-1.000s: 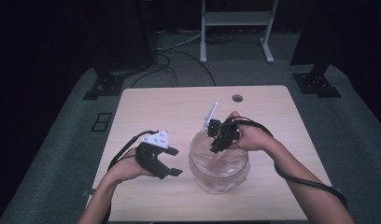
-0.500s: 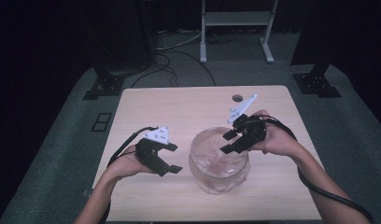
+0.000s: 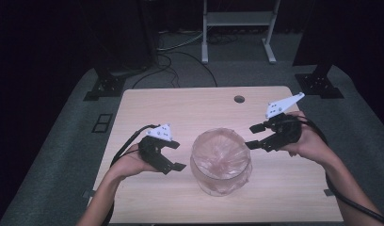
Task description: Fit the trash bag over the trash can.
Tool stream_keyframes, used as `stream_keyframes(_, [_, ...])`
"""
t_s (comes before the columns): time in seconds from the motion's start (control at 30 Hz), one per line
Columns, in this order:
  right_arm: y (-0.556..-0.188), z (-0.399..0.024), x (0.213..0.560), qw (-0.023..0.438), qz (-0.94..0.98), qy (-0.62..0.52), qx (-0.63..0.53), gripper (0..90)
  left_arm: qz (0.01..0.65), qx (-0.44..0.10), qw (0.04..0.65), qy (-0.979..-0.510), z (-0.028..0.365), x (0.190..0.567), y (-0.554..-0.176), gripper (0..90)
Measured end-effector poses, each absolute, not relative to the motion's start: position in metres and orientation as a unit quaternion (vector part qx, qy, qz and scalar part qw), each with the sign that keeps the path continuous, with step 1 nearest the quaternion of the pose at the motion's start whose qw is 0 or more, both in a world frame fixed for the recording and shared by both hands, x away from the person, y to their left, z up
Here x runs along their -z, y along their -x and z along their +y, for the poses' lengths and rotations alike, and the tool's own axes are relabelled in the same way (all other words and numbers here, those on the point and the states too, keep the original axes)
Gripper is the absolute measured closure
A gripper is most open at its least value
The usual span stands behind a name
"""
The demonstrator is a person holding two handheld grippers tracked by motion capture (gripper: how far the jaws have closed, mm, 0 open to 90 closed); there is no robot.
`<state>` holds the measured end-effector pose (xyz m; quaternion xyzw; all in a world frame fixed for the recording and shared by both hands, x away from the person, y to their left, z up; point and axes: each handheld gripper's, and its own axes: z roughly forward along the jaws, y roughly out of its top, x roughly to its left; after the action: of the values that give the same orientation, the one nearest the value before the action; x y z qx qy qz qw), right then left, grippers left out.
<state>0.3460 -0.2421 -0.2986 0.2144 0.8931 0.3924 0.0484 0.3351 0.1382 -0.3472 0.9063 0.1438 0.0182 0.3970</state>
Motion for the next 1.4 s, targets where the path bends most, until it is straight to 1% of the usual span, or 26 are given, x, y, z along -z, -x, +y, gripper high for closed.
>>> stream_keyframes(0.27, [-0.341, -0.273, 0.311, 0.058, 0.873, -0.257, -0.411, 31.9, 0.145, -0.017, 0.400, -0.905, 0.136, 0.353, -0.336, 15.4])
stream_keyframes(0.57, [-0.334, -0.294, 0.327, 0.055, 0.866, -0.285, -0.408, 31.0, 0.144, -0.015, 0.401, -0.905, 0.142, 0.361, -0.334, 15.4])
stream_keyframes(0.8, [-0.330, -0.306, 0.342, 0.049, 0.864, -0.299, -0.402, 30.2, 0.157, -0.018, 0.402, -0.902, 0.148, 0.367, -0.333, 15.4])
stream_keyframes(1.4, [-0.318, -0.329, 0.379, 0.034, 0.860, -0.329, -0.388, 30.1, 0.158, -0.020, 0.399, -0.903, 0.150, 0.377, -0.327, 15.4])
